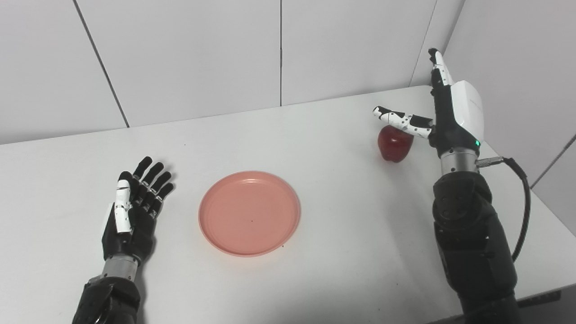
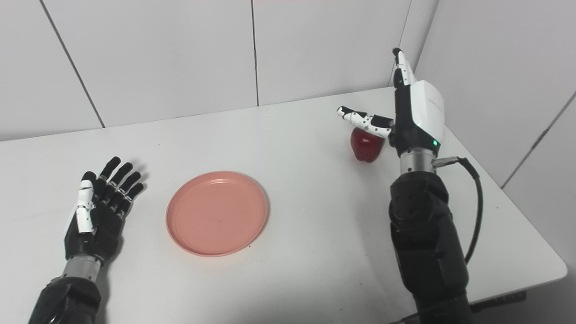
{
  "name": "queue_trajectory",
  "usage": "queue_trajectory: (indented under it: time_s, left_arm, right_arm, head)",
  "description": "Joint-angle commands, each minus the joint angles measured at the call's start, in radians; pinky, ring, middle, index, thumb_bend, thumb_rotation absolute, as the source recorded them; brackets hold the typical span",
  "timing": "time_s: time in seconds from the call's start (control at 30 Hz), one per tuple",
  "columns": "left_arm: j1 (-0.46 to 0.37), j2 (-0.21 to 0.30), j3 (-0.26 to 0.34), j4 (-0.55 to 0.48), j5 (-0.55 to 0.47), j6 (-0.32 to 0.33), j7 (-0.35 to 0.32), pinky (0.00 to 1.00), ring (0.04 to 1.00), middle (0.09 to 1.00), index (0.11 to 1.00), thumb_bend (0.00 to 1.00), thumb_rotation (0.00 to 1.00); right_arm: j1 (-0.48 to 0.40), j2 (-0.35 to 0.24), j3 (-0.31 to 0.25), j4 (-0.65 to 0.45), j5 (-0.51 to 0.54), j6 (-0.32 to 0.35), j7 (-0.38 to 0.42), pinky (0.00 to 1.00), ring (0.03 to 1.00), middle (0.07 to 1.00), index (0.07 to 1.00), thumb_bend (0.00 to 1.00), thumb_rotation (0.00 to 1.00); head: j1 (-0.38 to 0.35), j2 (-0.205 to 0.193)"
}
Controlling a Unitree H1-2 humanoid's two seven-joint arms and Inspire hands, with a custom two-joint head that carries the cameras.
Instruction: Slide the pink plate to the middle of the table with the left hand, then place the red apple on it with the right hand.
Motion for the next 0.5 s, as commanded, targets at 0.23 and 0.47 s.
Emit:
queue_trajectory:
  time_s: [0.23,0.47]
  left_arm:
    - [0.009,0.013,0.001,0.012,0.000,0.011,0.006,0.87,0.864,0.883,0.871,0.40,1.00]
    - [0.012,0.012,-0.001,0.008,0.003,0.011,0.008,0.87,0.864,0.879,0.867,0.40,1.00]
  right_arm:
    - [-0.019,-0.042,-0.010,0.056,-0.006,-0.016,-0.027,0.77,0.896,0.952,0.968,1.00,0.49]
    - [-0.028,-0.056,-0.002,0.128,0.002,-0.023,-0.029,0.77,0.896,0.948,0.971,1.00,0.51]
  head:
    - [0.002,0.003]
    - [0.010,0.006]
